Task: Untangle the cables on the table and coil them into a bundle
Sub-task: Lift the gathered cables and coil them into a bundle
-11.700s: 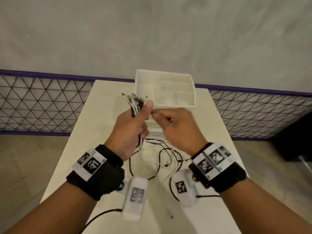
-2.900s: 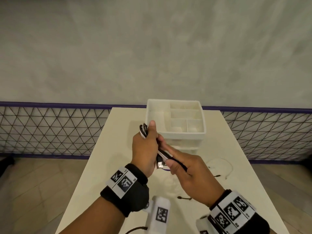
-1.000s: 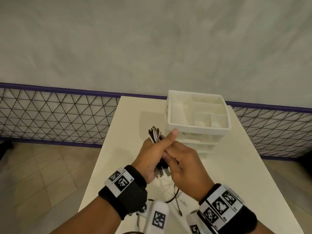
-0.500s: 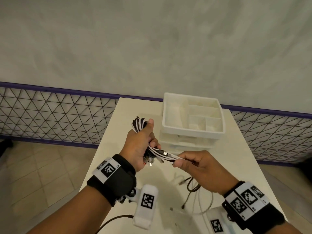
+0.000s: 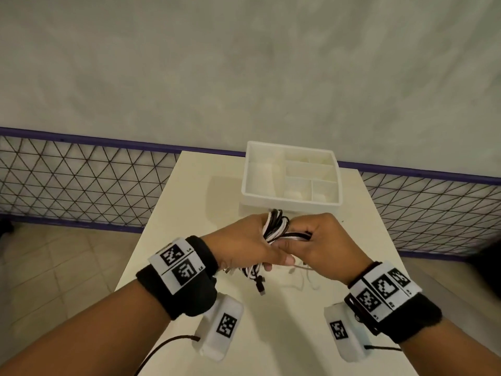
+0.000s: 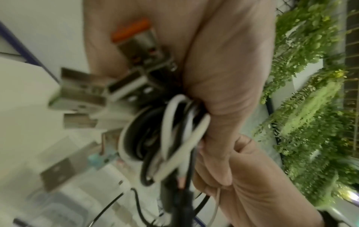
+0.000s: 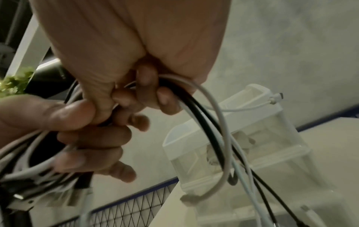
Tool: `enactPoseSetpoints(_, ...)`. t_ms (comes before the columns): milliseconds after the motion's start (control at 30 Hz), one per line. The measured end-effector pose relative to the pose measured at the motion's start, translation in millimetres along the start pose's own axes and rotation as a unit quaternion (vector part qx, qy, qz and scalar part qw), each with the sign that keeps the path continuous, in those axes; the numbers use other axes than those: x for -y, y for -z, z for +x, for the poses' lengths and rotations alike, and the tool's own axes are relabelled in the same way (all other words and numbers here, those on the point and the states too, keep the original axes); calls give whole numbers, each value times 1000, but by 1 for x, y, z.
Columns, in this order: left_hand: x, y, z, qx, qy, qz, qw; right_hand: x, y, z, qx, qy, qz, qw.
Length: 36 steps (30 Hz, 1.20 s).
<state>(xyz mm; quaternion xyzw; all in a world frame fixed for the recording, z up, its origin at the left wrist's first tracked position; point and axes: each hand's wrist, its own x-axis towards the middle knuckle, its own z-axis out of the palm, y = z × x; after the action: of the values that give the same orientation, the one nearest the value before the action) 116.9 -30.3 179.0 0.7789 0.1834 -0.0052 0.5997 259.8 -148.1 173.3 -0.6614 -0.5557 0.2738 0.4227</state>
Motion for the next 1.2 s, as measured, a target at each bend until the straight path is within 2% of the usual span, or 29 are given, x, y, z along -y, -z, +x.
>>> enactPoseSetpoints(33, -2, 1, -1, -21, 1, 9, 1000, 0, 3, -1, -9, -1, 22, 1000)
enactPoseSetpoints(100, -2, 5, -1, -109, -1, -36, 993, -7, 13, -2, -33, -15, 51, 998)
enactPoseSetpoints(167, -2, 11, -4, -203, 12, -157, 966, -20, 21, -6, -56, -15, 51, 997)
enactPoseSetpoints(200, -1, 12, -5, -227, 18, -218, 949, -24, 21, -8, -66, -14, 49, 996)
enactPoseSetpoints(233, -1, 10, -4, -235, 20, -264, 935, -28, 18, -10, -75, -16, 50, 996)
enactPoseSetpoints(300, 0, -1, -1, -228, 24, -302, 925, -24, 4, -12, -84, 5, 30, 996)
enactPoseSetpoints(400, -1, -19, 7, -238, 31, -299, 924, -16, -23, -11, -86, 100, -33, 991)
enactPoseSetpoints(467, 1, -27, 11, -240, 37, -310, 919, -18, -38, -12, -72, 138, -97, 983)
enactPoseSetpoints(533, 7, -31, 14, -265, 55, -300, 915, -23, -46, -13, -46, 143, -176, 973)
enactPoseSetpoints(600, 12, -31, 15, -317, 63, -301, 897, -26, -47, -14, -13, 143, -215, 966)
enactPoseSetpoints(700, 13, -21, 14, -372, 89, -382, 841, -28, -36, -19, 5, 133, -177, 975)
enactPoseSetpoints(767, 13, -9, 11, -375, 94, -443, 809, -33, -27, -26, -20, 72, -83, 994)
enactPoseSetpoints(800, 14, -3, 10, -366, 91, -460, 804, -35, -23, -28, -24, 28, -26, 999)
enactPoseSetpoints(833, 15, 2, 8, -346, 92, -458, 814, -36, -20, -30, -17, -12, 28, 999)
enactPoseSetpoints(900, 18, 7, 2, -275, 112, -390, 872, -36, -15, -33, 10, -49, 72, 996)
enactPoseSetpoints(967, 19, 12, -2, -181, 122, -275, 936, -34, -10, -33, 43, -38, 39, 998)
enactPoseSetpoints(1033, 15, 13, -3, -95, 106, -162, 976, -31, -5, -29, 68, -11, -19, 997)
enactPoseSetpoints(1133, 6, 3, -3, 18, 64, -71, 995, -25, -1, -20, 99, 47, -112, 988)
enactPoseSetpoints(1200, 3, -7, -2, 62, 36, -65, 995, -23, -1, -15, 111, 85, -153, 978)
